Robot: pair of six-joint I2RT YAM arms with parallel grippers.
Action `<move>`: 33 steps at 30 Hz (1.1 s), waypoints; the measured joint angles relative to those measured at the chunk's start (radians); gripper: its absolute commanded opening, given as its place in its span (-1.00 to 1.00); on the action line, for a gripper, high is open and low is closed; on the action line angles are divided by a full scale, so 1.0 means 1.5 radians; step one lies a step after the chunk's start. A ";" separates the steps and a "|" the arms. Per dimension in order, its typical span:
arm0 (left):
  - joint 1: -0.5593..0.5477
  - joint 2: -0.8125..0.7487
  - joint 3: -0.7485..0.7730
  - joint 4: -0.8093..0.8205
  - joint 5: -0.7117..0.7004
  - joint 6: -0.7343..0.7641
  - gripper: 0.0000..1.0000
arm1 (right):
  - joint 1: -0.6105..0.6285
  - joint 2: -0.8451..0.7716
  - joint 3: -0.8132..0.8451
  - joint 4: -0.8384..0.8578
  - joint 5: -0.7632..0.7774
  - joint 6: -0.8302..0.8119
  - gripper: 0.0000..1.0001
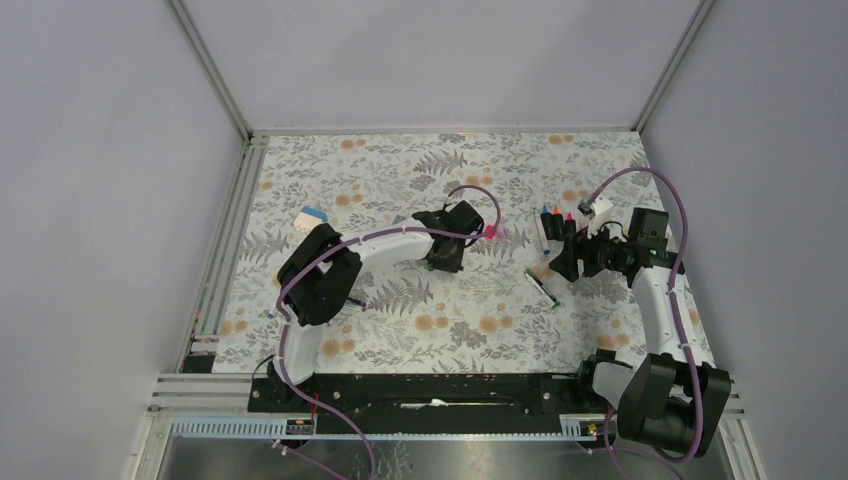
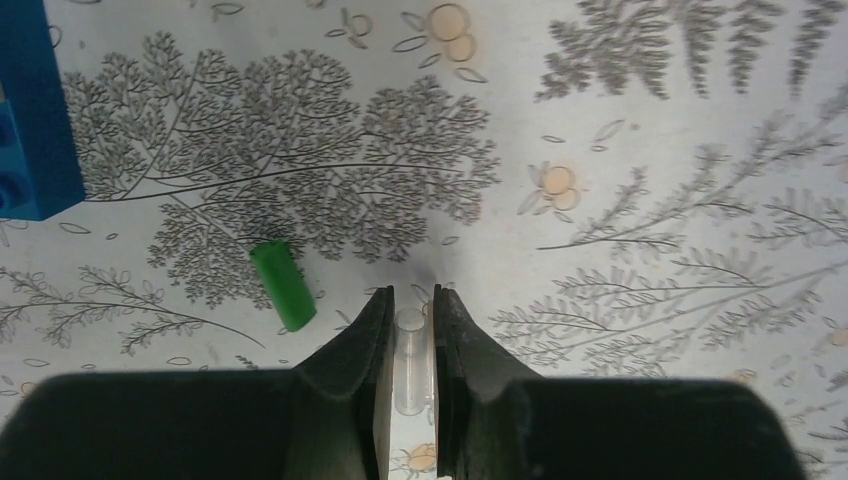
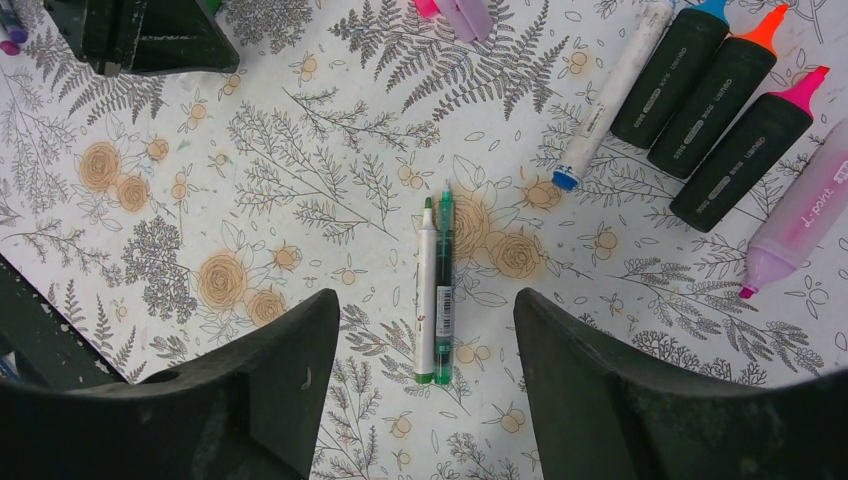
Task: Open the pen caps
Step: Place the pen cap at the center of the board.
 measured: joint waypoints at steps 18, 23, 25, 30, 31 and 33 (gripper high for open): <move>0.038 0.011 0.008 -0.020 0.023 0.005 -0.30 | 0.000 0.000 0.000 0.000 -0.007 0.000 0.54; 0.038 -0.061 -0.017 -0.010 0.041 0.006 -0.27 | 0.000 -0.004 -0.004 0.000 -0.015 -0.008 0.66; 0.038 -0.135 -0.046 -0.001 0.047 0.010 -0.26 | 0.000 -0.007 -0.008 -0.001 -0.020 -0.012 0.70; 0.038 -0.371 -0.145 0.061 0.045 0.024 0.27 | 0.000 -0.022 -0.017 -0.005 -0.045 -0.025 0.92; 0.038 -0.422 -0.176 0.082 0.041 0.023 0.45 | 0.000 -0.025 -0.018 -0.005 -0.049 -0.027 0.98; 0.040 -0.517 -0.243 0.109 0.030 0.020 0.81 | 0.000 -0.033 -0.021 -0.005 -0.062 -0.031 0.99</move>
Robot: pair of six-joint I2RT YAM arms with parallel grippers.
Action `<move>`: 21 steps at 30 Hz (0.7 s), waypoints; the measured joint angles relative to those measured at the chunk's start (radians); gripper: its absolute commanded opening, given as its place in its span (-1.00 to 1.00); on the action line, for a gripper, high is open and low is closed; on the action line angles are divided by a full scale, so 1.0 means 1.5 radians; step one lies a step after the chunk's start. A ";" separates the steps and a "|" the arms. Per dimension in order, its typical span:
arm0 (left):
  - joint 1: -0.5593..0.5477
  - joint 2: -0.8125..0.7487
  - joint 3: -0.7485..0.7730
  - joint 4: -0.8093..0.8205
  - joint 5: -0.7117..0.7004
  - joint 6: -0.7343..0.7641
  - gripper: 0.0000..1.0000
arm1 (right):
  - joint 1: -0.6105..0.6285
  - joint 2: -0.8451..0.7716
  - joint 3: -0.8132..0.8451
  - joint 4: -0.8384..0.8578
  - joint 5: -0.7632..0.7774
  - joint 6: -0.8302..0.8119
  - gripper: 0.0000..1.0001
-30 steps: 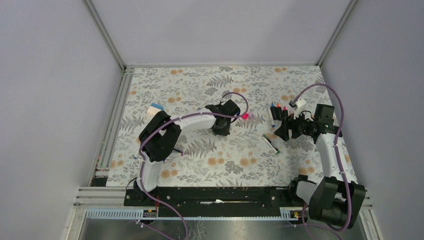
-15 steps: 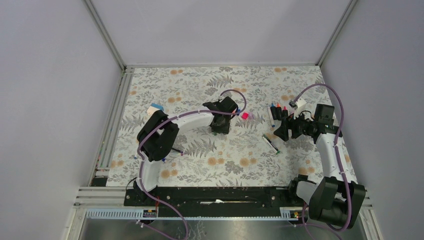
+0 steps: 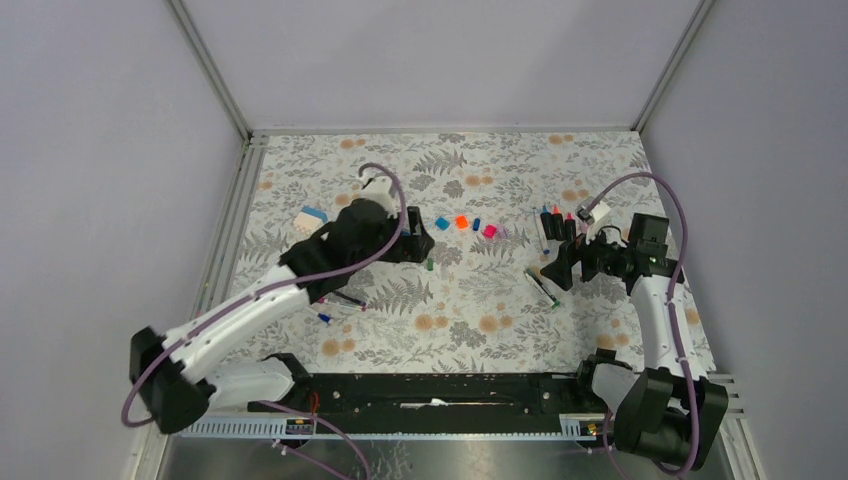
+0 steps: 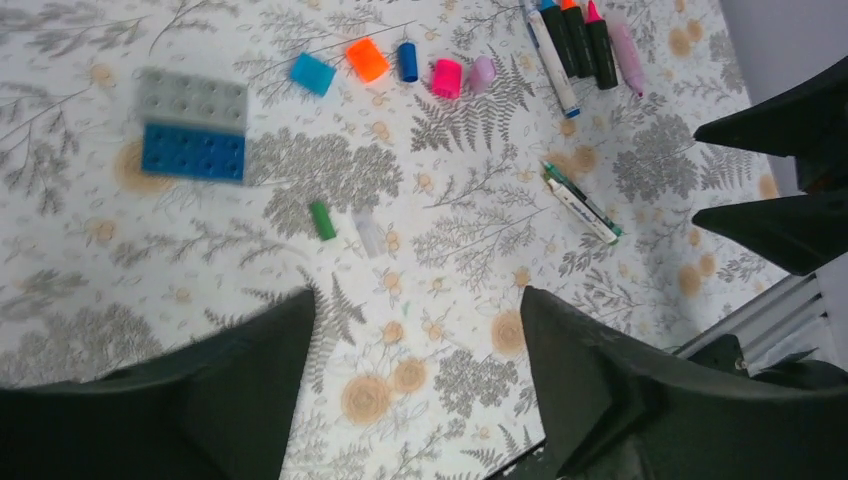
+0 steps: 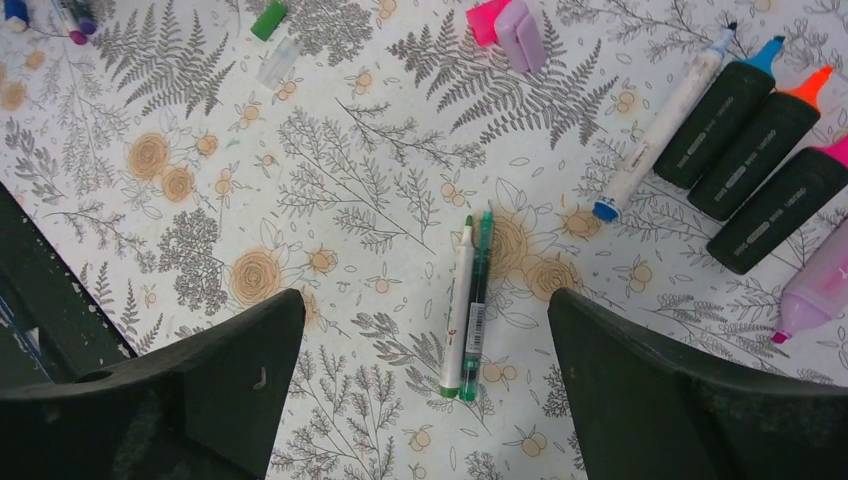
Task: Open the pen caps
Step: Place the pen cap at the center of the board, then pick up the pen from the center of the board.
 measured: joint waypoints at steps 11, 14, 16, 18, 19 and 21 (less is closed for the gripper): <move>0.122 -0.232 -0.201 -0.013 -0.050 -0.055 0.98 | 0.000 -0.065 -0.024 0.038 -0.053 0.044 0.99; 0.143 -0.220 -0.215 -0.039 -0.066 -0.109 0.98 | 0.000 -0.065 -0.025 0.045 -0.055 0.052 0.99; 0.152 -0.202 -0.225 -0.063 -0.077 -0.158 0.98 | 0.000 -0.065 -0.026 0.048 -0.056 0.054 0.99; 0.155 -0.181 -0.234 -0.086 -0.084 -0.200 0.97 | 0.000 -0.065 -0.028 0.048 -0.057 0.056 0.99; 0.156 -0.170 -0.240 -0.097 -0.087 -0.224 0.97 | 0.000 -0.065 -0.029 0.049 -0.057 0.056 0.99; 0.157 -0.152 -0.252 -0.122 -0.094 -0.271 0.90 | 0.000 -0.065 -0.032 0.049 -0.057 0.056 0.99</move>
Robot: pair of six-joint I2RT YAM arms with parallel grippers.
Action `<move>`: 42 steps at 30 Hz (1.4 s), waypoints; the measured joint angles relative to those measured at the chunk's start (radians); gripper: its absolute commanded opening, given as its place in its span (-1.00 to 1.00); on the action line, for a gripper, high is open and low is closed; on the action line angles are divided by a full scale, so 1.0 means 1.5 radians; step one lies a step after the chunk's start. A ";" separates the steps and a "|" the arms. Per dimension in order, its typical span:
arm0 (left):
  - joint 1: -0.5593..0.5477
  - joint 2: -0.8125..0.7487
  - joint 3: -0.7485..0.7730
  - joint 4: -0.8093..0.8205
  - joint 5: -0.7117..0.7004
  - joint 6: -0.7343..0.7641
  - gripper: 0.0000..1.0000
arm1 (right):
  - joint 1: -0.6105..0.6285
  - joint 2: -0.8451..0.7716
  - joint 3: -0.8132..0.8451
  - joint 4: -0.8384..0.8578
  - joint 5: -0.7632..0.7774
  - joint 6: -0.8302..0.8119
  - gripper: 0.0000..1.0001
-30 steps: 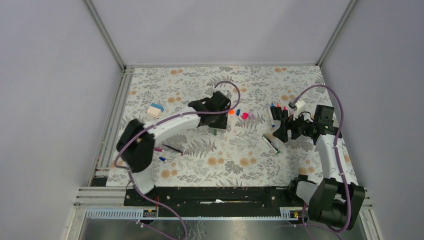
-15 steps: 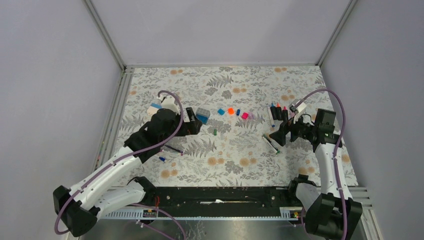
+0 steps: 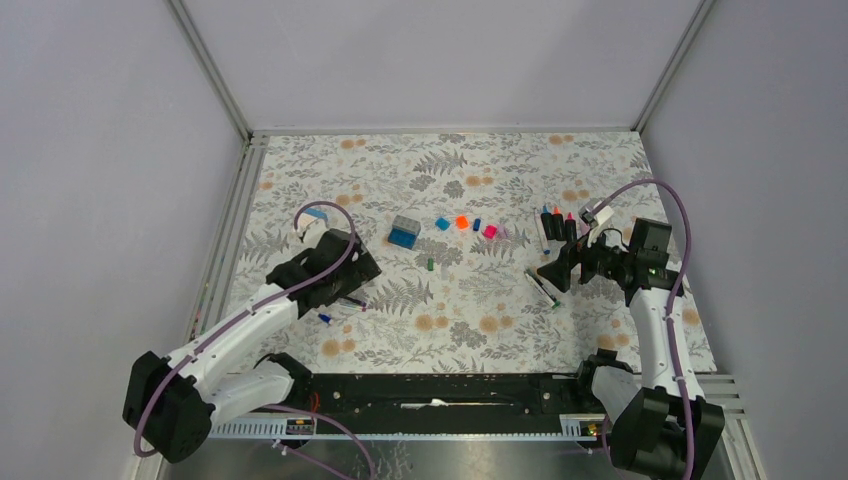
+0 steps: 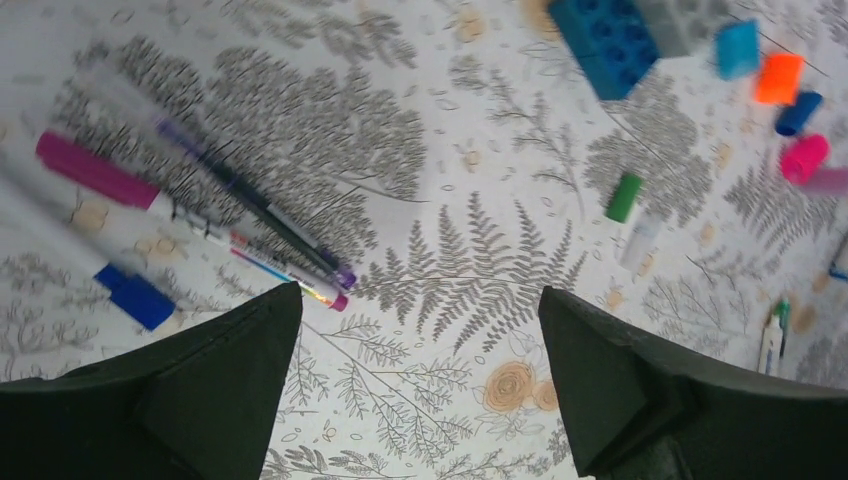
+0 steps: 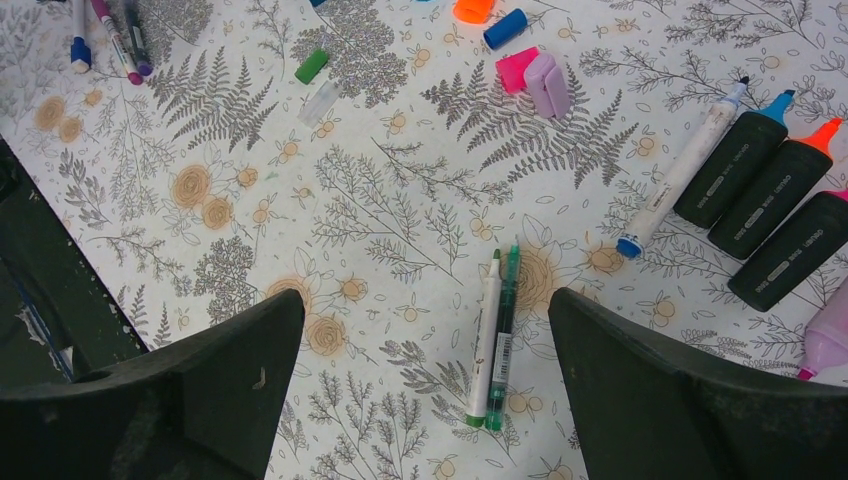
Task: Open the pen caps
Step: Pick up the pen from the center of the board.
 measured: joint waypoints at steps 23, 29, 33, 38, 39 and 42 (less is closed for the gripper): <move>0.141 0.081 -0.055 -0.093 -0.042 -0.189 -0.26 | 0.000 0.000 -0.021 0.017 0.011 -0.001 0.99; 0.162 0.123 -0.055 -0.089 -0.016 -0.164 -0.31 | 0.000 0.002 -0.022 0.017 0.018 -0.003 0.99; 0.163 0.127 -0.055 -0.086 -0.003 -0.159 -0.20 | 0.000 0.007 -0.025 0.017 0.023 -0.003 0.99; 0.169 0.140 -0.055 -0.076 -0.001 -0.148 -0.17 | 0.000 0.009 -0.026 0.017 0.023 -0.003 0.99; 0.170 0.144 -0.055 -0.075 0.000 -0.146 -0.17 | 0.000 0.009 -0.026 0.017 0.023 -0.003 0.99; 0.171 0.154 -0.055 -0.071 0.006 -0.145 -0.18 | 0.000 0.009 -0.026 0.018 0.023 -0.003 0.99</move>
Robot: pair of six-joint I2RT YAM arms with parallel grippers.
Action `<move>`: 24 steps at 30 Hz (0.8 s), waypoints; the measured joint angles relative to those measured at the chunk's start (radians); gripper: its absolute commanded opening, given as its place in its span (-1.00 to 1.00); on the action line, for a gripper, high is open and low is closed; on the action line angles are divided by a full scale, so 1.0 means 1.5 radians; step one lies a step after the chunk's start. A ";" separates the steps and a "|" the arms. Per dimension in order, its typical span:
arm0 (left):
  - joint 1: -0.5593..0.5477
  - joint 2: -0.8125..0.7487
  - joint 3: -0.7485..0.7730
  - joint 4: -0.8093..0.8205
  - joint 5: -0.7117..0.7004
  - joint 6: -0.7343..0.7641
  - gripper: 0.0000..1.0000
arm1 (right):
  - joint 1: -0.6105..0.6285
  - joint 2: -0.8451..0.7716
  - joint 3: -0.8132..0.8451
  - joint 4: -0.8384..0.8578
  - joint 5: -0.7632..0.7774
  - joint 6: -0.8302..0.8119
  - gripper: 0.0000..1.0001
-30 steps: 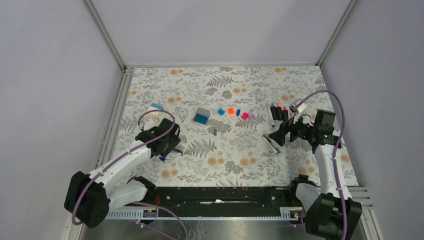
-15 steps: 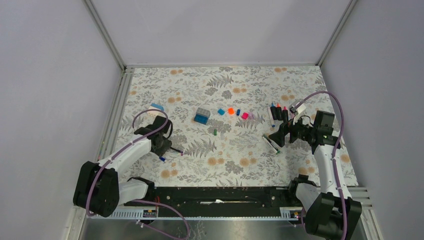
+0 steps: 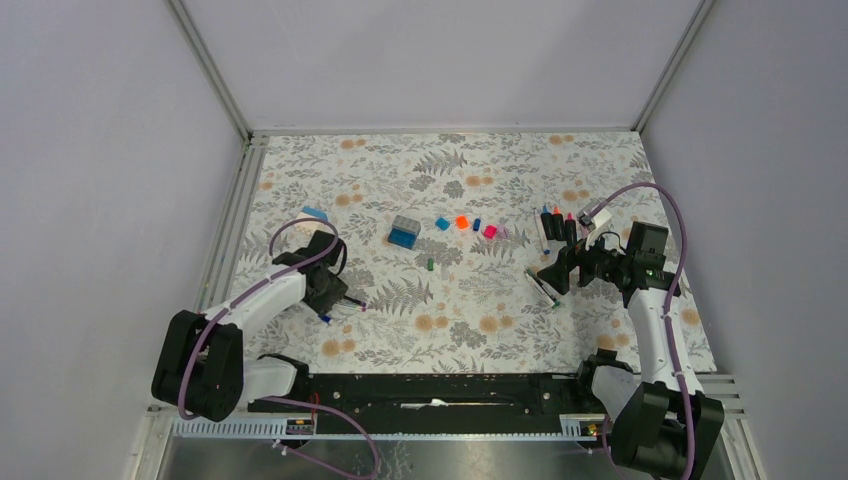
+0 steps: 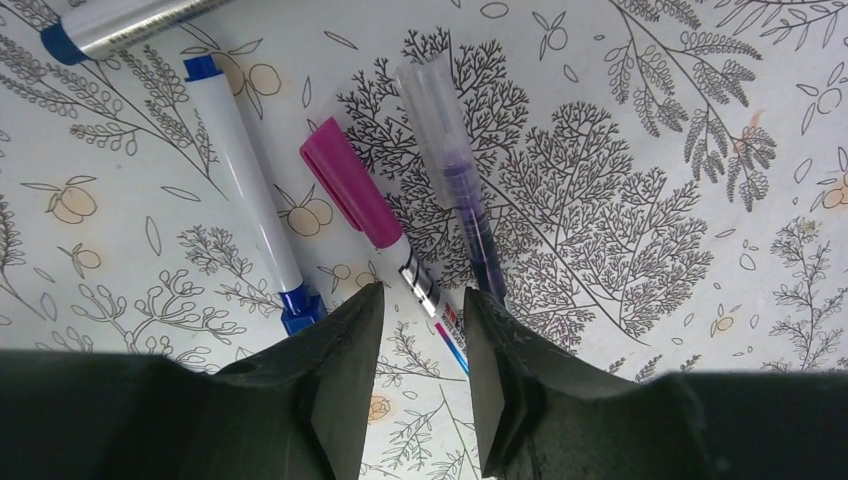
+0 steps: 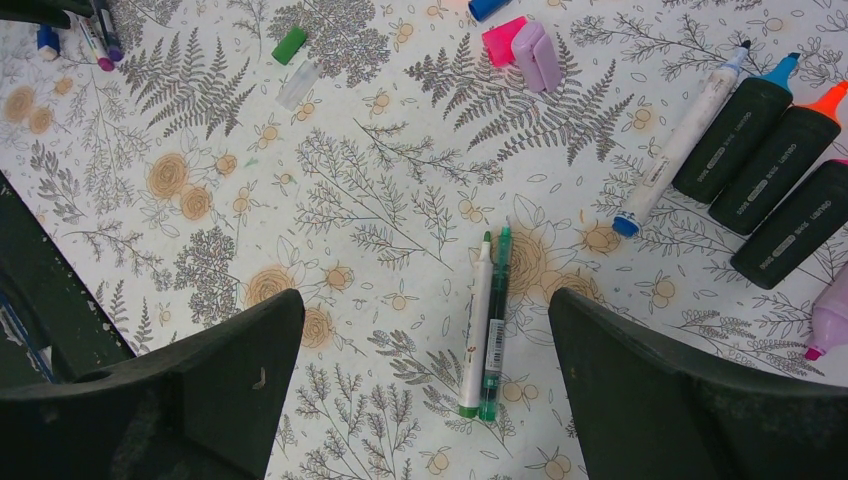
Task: Open the pen caps
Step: Pick up the pen from the center of the board.
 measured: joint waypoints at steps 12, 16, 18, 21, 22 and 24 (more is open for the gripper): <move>0.004 0.029 -0.001 0.031 0.021 0.000 -0.32 | 0.000 0.000 0.000 0.000 0.003 0.000 0.99; 0.006 0.033 -0.002 0.040 0.026 0.000 -0.40 | 0.000 0.000 0.000 0.000 0.003 -0.001 0.99; 0.006 0.033 -0.003 0.045 0.028 0.000 -0.42 | 0.000 0.000 0.000 0.000 0.003 -0.001 0.99; 0.006 0.033 -0.004 0.046 0.029 0.000 -0.50 | 0.000 0.000 0.000 0.000 0.003 -0.001 0.99; 0.006 0.033 -0.004 0.045 0.029 0.000 -0.52 | 0.000 0.000 0.000 0.000 0.003 -0.001 0.99; 0.007 0.033 -0.004 0.046 0.030 0.000 -0.55 | 0.000 0.000 0.000 0.000 0.003 -0.001 0.99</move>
